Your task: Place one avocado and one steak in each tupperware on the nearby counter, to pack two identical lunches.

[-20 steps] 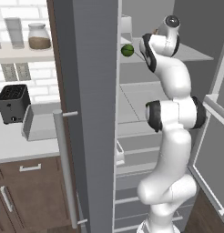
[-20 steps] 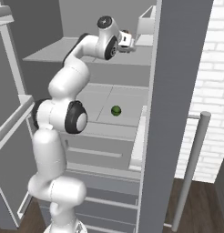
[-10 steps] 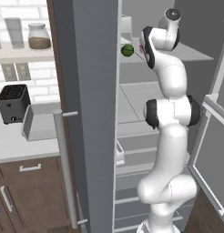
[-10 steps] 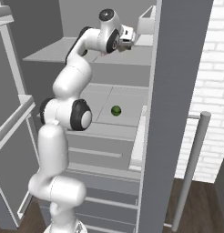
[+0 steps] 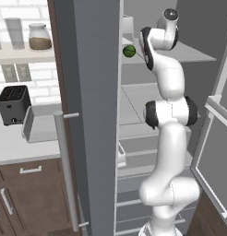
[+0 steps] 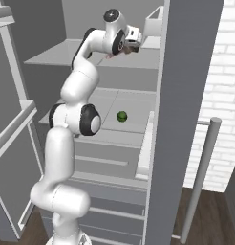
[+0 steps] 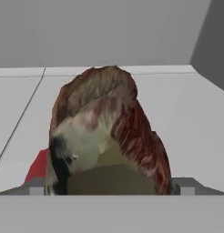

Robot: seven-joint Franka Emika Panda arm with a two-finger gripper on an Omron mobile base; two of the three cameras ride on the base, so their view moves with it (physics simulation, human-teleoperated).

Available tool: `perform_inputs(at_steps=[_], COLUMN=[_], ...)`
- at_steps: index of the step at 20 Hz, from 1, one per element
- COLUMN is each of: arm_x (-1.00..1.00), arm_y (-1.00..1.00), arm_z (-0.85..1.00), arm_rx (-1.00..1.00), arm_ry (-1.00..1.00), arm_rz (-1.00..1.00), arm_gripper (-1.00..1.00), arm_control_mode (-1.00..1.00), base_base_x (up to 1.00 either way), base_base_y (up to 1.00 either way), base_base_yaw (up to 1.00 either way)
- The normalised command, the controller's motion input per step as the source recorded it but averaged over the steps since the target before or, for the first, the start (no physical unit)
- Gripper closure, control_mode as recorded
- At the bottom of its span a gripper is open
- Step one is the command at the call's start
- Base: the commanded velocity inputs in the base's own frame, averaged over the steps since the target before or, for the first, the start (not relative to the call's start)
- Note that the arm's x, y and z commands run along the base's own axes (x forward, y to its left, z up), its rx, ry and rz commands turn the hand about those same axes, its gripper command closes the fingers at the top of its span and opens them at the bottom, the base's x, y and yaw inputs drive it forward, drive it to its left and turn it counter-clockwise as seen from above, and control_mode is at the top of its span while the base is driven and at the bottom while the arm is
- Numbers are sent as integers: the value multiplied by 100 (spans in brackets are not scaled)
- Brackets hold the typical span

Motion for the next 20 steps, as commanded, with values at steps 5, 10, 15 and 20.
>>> perform_inputs(at_steps=[5, 10, 15, 20], arm_x=[20, -92, -63, -85], arm_y=[0, -3, 0, 3], arm_z=[-28, -81, -100, -77], arm_rx=[0, -12, -41, -28], arm_ry=[7, -9, -32, -34], arm_rz=[0, -8, -16, -10], arm_gripper=[100, 100, 100, 100], arm_control_mode=[-100, -100, -100, -100], base_base_x=[0, 0, 0, 0], base_base_y=[0, 0, 0, 0], base_base_yaw=[0, 0, 0, 0])
